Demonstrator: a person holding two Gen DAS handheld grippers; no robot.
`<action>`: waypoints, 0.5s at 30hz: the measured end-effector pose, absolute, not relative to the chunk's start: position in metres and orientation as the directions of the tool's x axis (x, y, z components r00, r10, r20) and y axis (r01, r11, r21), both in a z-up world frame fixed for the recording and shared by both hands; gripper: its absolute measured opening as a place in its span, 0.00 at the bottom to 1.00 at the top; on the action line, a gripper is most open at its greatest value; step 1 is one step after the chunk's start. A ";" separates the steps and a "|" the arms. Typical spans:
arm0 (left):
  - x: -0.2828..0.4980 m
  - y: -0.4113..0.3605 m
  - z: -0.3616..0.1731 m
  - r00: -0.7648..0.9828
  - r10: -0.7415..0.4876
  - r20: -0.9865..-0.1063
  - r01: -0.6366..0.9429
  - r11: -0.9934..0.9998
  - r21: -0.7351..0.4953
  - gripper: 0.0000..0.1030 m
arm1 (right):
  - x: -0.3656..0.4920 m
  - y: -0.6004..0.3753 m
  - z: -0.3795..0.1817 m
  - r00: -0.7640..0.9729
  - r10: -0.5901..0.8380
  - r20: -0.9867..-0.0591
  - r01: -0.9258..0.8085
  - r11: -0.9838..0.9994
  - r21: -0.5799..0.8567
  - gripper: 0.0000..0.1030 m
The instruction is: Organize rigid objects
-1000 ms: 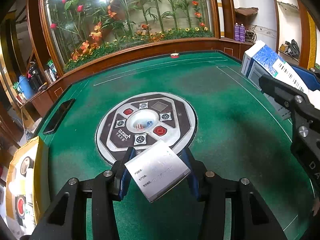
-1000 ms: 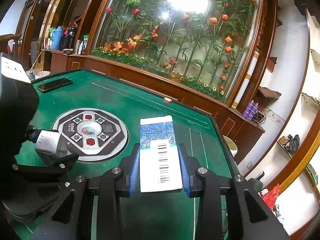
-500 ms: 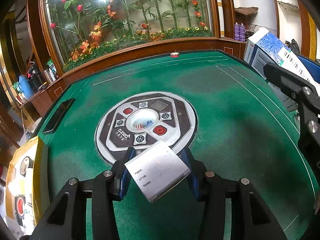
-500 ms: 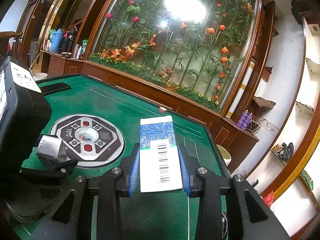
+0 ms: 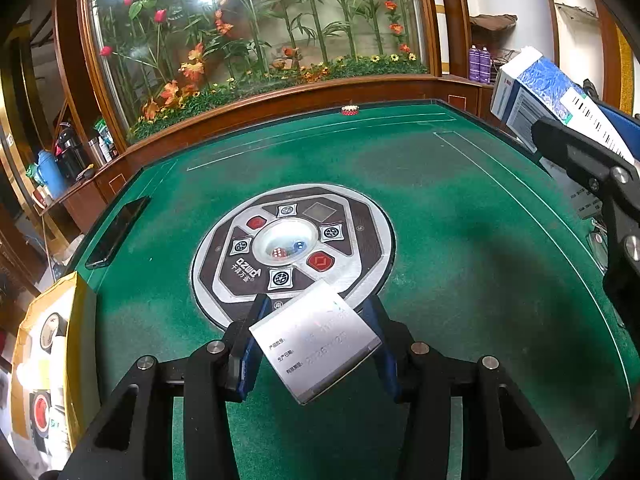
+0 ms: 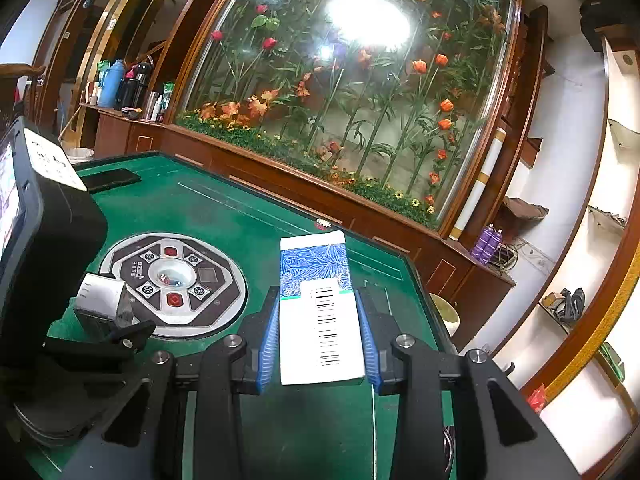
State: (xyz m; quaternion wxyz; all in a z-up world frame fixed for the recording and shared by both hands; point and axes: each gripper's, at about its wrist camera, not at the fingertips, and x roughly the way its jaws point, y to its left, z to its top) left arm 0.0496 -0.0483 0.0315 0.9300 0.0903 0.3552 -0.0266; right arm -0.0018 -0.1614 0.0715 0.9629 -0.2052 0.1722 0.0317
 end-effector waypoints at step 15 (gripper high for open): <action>0.044 -0.041 0.044 0.771 0.035 -0.635 0.082 0.985 0.154 0.49 | -0.006 -0.164 0.079 0.941 -0.020 -0.337 -0.115 0.920 -0.375 0.33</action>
